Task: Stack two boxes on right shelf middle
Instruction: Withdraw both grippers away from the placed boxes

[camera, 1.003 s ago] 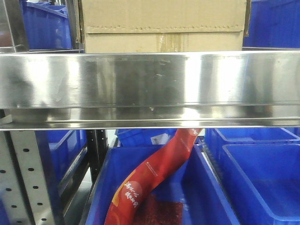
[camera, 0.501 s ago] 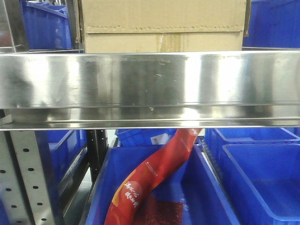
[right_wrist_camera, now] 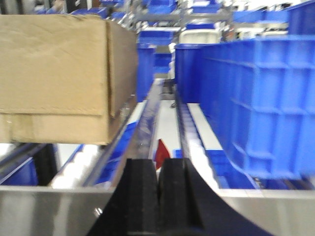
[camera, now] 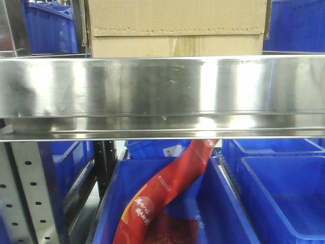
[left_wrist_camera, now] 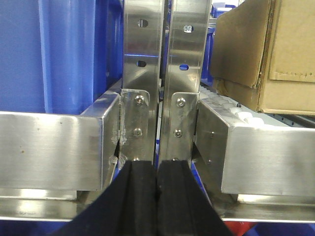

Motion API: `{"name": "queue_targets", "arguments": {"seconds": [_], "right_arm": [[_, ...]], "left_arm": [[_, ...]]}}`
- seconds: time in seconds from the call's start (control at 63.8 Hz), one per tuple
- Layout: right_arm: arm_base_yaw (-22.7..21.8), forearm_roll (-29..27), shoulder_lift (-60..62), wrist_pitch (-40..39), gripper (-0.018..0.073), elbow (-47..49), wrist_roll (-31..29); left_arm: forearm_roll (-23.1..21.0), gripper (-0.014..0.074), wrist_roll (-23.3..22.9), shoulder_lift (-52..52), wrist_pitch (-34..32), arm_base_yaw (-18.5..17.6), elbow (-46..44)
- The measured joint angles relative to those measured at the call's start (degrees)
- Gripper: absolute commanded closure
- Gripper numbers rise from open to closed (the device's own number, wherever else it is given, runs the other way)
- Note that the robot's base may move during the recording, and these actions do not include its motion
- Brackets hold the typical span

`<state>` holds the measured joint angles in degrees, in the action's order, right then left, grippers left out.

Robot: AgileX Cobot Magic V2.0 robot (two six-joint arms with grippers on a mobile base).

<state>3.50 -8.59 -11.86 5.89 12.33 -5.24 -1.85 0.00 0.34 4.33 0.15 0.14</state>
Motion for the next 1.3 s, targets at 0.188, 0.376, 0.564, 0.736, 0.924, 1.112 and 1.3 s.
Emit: {"name": "queue_targets", "arguments": {"seconds": [0.188,0.376,0.564,0.736,0.924,1.112,1.3], "right_arm": [[-0.86,0.0,10.24,-0.22,0.0715,-8.11,0.6],[-0.86,0.0,11.54,-0.57,0.0715,-12.19,0.75],[-0.86,0.1,11.65,-0.46,0.0715,-12.33,0.75],[-0.86,0.1,11.65,-0.46,0.0715,-12.33,0.75],[-0.86,0.1,11.65,-0.46,0.0715,-12.33,0.78],[-0.86,0.1,11.65,-0.46,0.0715,-12.33,0.78],[-0.86,0.1,11.65,-0.46,0.0715,-12.33,0.78]], "left_arm": [[0.0,0.0708,0.0,0.0,0.0,0.0,0.0],[0.0,0.0708,0.0,-0.1,-0.1,0.0,0.0],[0.0,0.0708,0.0,-0.1,-0.1,0.15,0.0],[0.0,0.0708,0.0,-0.1,-0.1,0.13,0.0],[0.0,0.0708,0.0,-0.1,-0.1,0.13,0.0],[0.0,0.0708,0.0,-0.1,-0.1,0.13,0.0],[0.0,0.0708,0.0,-0.1,-0.1,0.13,0.0]]}}
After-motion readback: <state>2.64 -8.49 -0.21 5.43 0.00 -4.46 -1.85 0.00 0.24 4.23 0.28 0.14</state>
